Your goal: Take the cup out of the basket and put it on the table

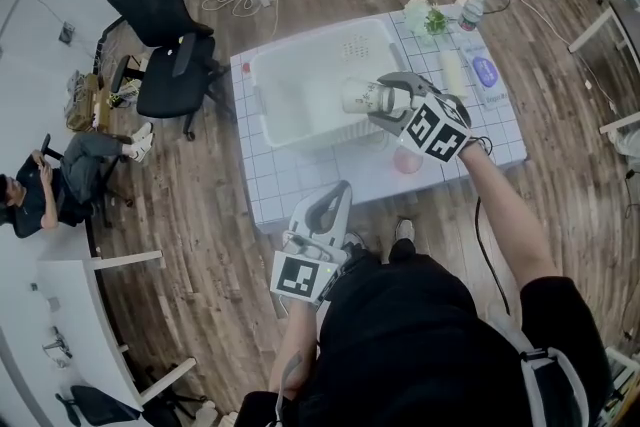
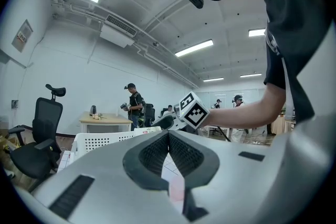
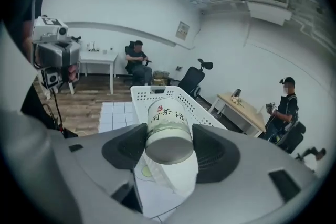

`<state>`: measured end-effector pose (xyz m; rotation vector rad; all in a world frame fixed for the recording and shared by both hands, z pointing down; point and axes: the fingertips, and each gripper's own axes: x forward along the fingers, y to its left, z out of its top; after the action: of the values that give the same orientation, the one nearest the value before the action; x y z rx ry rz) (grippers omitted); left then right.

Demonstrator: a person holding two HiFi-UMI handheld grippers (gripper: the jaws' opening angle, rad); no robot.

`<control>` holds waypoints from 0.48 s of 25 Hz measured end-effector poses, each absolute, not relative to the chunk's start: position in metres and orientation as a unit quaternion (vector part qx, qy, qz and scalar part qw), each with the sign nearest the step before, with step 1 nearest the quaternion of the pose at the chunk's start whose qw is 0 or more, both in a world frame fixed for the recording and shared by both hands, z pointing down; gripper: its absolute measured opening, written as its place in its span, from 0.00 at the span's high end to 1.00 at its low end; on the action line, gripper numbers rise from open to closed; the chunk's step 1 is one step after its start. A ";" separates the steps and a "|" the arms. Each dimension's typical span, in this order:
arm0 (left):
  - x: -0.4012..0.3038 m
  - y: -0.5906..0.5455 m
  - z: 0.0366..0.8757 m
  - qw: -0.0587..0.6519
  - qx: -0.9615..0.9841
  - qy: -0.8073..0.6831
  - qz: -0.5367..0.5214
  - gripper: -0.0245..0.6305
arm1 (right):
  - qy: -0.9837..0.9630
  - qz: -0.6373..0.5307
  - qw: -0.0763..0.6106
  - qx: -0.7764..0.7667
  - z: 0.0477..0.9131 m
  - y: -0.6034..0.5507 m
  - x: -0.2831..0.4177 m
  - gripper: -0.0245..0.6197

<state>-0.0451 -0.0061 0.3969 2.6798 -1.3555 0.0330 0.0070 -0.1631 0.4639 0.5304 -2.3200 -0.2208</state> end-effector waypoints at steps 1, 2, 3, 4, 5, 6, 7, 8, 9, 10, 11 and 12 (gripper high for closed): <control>-0.046 -0.005 0.398 0.067 0.891 -0.450 0.012 0.95 | -0.910 -0.075 0.348 0.210 0.459 -0.159 0.009 0.52; -0.046 -0.004 0.398 0.066 0.891 -0.449 0.013 0.95 | -0.918 -0.064 0.328 0.213 0.453 -0.154 0.011 0.52; -0.047 -0.003 0.398 0.065 0.891 -0.449 0.013 0.95 | -0.926 -0.053 0.307 0.214 0.448 -0.149 0.013 0.52; -0.047 -0.003 0.398 0.064 0.891 -0.449 0.013 0.95 | -0.932 -0.042 0.288 0.216 0.443 -0.144 0.015 0.52; -0.047 -0.003 0.397 0.063 0.891 -0.450 0.013 0.95 | -0.938 -0.031 0.270 0.217 0.438 -0.139 0.017 0.52; -0.048 -0.003 0.397 0.062 0.891 -0.450 0.013 0.95 | -0.942 -0.021 0.253 0.219 0.434 -0.134 0.018 0.52; -0.048 -0.003 0.397 0.062 0.890 -0.451 0.013 0.95 | -0.946 -0.011 0.238 0.219 0.431 -0.129 0.020 0.52; -0.048 -0.004 0.397 0.062 0.890 -0.451 0.013 0.95 | -0.950 0.000 0.224 0.218 0.429 -0.124 0.023 0.52; -0.048 -0.004 0.397 0.062 0.890 -0.451 0.013 0.95 | -0.954 0.010 0.209 0.216 0.427 -0.118 0.025 0.52; -0.047 -0.004 0.397 0.062 0.890 -0.451 0.012 0.95 | -0.957 0.020 0.195 0.214 0.426 -0.112 0.027 0.52; -0.047 -0.003 0.397 0.063 0.890 -0.451 0.012 0.95 | -0.960 0.030 0.181 0.211 0.424 -0.106 0.029 0.52; -0.047 -0.003 0.397 0.063 0.890 -0.451 0.013 0.95 | -0.963 0.039 0.166 0.208 0.423 -0.100 0.031 0.52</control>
<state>-0.0466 -0.0030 0.3967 2.6900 -1.3620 0.0385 0.0307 -0.1000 0.4225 0.5923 -2.7423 0.1115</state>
